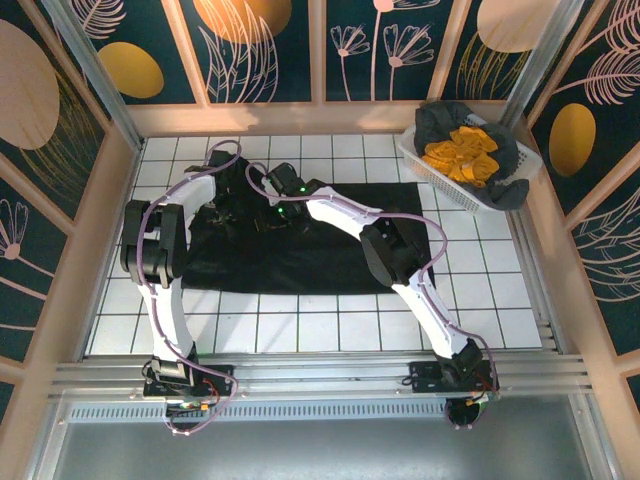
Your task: Fold and stack the t-shirts
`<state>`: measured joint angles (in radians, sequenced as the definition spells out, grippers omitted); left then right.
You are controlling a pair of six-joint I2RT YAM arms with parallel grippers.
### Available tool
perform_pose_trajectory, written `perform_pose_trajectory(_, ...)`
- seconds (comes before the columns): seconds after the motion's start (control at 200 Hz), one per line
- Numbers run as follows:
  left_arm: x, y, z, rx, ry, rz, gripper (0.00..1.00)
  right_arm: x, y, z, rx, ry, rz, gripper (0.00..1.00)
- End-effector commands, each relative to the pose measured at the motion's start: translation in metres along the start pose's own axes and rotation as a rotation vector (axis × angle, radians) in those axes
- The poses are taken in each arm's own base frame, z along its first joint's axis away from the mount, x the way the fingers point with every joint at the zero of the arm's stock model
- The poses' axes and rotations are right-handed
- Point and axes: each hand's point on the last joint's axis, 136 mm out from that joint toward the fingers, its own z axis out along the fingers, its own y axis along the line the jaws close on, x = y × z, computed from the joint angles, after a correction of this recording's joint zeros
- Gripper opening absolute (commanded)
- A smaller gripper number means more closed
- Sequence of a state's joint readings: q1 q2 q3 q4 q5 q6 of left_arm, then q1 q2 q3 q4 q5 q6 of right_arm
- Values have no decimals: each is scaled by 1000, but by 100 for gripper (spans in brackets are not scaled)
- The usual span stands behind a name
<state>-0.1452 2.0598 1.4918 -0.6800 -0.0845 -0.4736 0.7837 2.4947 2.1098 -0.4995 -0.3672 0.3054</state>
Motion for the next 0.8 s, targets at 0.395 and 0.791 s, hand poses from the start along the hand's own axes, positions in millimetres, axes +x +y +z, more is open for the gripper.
perform_pose_trajectory(0.395,-11,14,5,-109,-29,34,11,-16,7,-31,40,-57,-59,0)
perform_pose_trajectory(0.791,-21,14,4,-138,-30,26,11,-19,1,-59,16,-105,-33,0)
